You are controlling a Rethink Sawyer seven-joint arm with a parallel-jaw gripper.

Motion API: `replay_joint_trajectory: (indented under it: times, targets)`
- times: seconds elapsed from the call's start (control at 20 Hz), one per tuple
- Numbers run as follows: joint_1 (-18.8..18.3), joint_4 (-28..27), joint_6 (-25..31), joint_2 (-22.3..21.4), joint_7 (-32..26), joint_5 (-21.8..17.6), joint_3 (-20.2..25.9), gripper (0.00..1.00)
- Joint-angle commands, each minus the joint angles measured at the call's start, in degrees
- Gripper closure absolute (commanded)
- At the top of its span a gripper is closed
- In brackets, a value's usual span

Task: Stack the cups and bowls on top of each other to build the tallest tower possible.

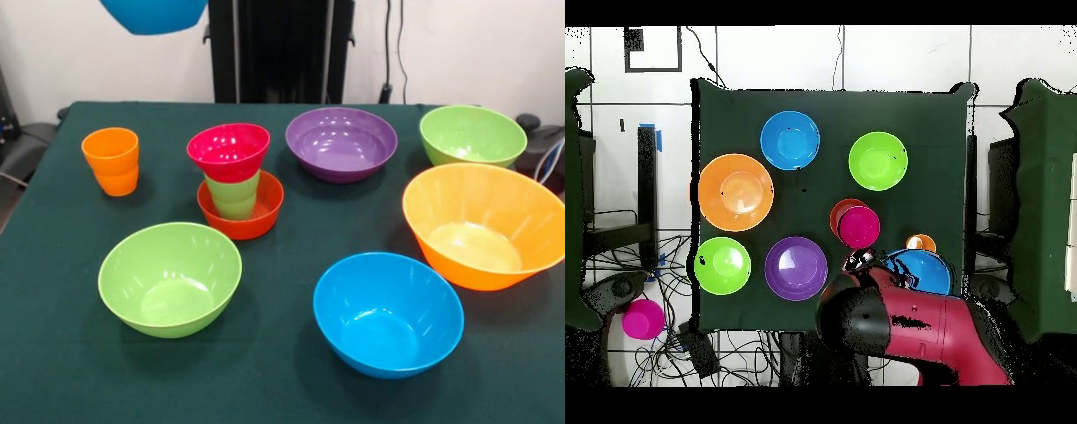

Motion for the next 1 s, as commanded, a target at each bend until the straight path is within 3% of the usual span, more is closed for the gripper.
replay_joint_trajectory:
  times: [0.05, 0.4, 1.0]
  targets:
    - [-5.6, 1.1, 11.1, -1.8, -25.7, -0.8, 9.0, 1.00]
    - [-6.1, 1.1, 11.4, -1.6, -22.8, -1.7, 11.4, 1.00]
    - [-2.5, -2.0, 8.5, 5.8, -13.3, -2.8, 13.7, 1.00]
